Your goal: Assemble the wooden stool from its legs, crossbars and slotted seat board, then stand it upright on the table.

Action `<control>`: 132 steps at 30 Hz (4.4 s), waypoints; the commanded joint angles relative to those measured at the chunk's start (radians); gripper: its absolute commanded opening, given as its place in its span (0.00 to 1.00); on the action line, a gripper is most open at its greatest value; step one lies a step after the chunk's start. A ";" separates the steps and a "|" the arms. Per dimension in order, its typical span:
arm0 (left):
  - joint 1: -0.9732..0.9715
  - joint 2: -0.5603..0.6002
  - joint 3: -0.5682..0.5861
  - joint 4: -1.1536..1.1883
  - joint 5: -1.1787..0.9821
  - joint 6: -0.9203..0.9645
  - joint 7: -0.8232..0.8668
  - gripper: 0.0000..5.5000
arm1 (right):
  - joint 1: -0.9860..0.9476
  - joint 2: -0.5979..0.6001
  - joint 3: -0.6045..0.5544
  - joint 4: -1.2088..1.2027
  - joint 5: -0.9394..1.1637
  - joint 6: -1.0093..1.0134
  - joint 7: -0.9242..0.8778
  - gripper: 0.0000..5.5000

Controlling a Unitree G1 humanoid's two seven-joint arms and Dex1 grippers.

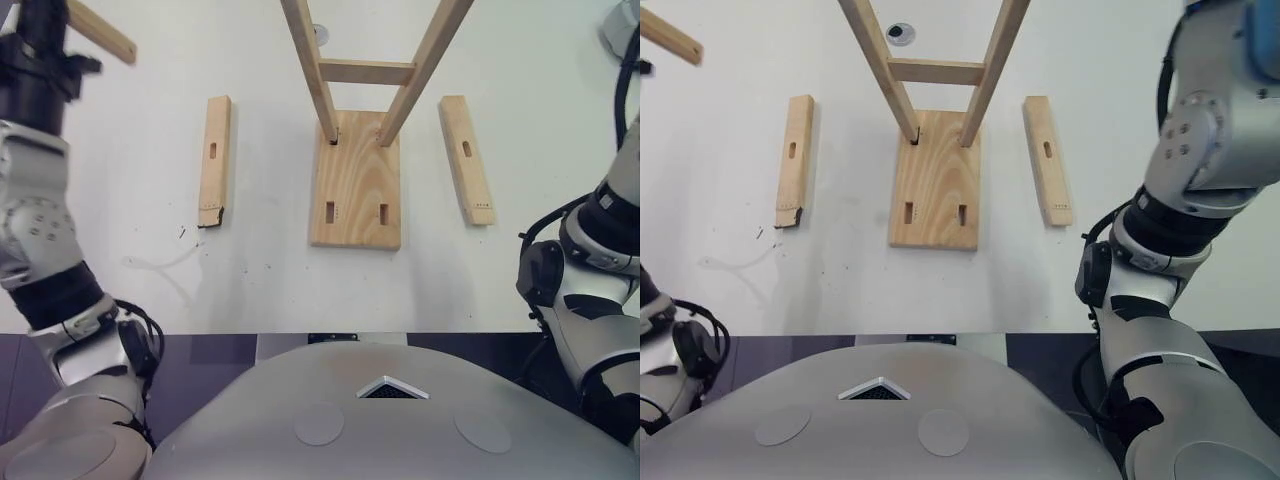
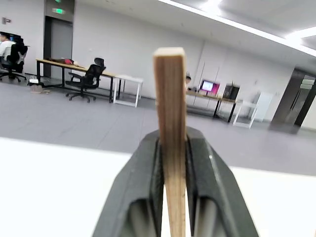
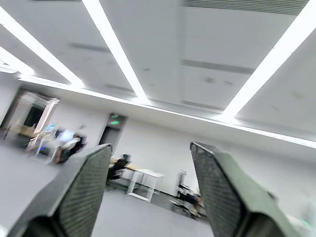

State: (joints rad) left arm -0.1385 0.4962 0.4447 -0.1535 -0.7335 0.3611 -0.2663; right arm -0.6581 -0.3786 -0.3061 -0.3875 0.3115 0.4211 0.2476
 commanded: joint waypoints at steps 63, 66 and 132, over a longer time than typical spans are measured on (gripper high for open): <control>0.189 -0.382 -0.091 0.140 0.220 -0.275 0.015 0.07 | 0.480 0.053 -0.056 0.689 -0.127 -0.493 -0.107 0.54; 0.186 -0.383 -0.101 0.173 0.244 -0.297 0.011 0.07 | 0.476 0.056 -0.056 0.691 -0.126 -0.494 -0.111 0.54; 0.200 -0.468 -0.220 0.134 0.551 -0.362 0.284 0.07 | 0.482 0.062 -0.020 0.705 -0.131 -0.513 -0.134 0.54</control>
State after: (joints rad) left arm 0.0280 0.0248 0.2284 -0.0299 -0.2109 -0.0313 -0.0058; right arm -0.1715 -0.3106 -0.3205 0.3059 0.1861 -0.0871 0.1182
